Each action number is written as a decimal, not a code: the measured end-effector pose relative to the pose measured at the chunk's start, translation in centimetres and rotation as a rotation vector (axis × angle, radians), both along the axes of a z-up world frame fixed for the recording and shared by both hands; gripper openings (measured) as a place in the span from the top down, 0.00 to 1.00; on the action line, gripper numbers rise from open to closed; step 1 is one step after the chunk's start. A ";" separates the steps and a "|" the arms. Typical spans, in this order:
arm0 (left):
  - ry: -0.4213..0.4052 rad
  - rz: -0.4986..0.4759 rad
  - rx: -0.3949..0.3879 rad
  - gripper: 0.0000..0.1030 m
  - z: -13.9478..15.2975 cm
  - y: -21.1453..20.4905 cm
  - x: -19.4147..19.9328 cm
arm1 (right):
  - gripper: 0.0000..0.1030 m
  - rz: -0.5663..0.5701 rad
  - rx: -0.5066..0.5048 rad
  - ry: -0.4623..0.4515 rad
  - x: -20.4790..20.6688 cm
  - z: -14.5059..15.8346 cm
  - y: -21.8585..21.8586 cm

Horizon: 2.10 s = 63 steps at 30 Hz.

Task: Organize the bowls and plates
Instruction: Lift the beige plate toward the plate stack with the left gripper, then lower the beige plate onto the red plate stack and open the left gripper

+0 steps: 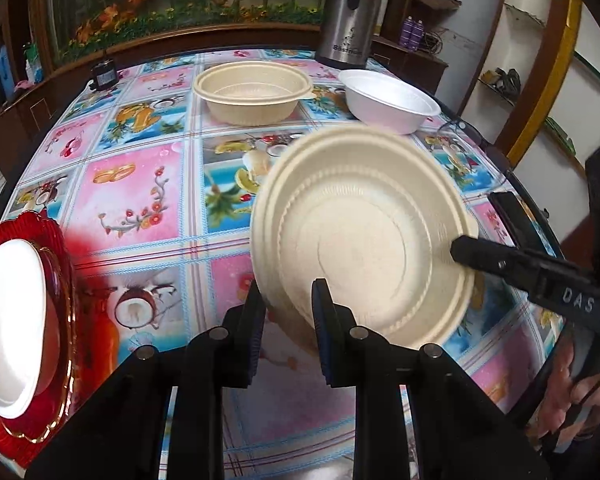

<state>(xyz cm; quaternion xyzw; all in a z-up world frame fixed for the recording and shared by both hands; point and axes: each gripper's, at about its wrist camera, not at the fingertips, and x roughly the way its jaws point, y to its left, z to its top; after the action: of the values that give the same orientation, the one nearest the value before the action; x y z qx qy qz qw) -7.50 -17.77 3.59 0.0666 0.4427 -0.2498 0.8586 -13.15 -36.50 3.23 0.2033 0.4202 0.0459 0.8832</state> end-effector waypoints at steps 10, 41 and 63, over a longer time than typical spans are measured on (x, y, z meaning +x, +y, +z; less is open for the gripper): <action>-0.040 0.000 0.013 0.80 0.5 -0.5 -0.6 | 0.87 0.004 0.012 -0.004 0.0 0.2 -0.1; -0.125 0.066 -0.015 0.80 3.0 2.8 -1.2 | 0.87 0.066 -0.036 -0.040 0.9 2.6 2.8; -0.192 0.406 -0.079 0.80 5.7 18.8 -0.5 | 0.85 0.403 0.063 0.004 8.0 5.7 18.3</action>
<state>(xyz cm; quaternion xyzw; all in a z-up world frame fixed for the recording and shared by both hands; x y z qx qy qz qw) -8.00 1.08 9.24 -0.0340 0.3530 -0.0816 0.9315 -5.13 -18.20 8.96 0.1428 0.4525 0.2342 0.8485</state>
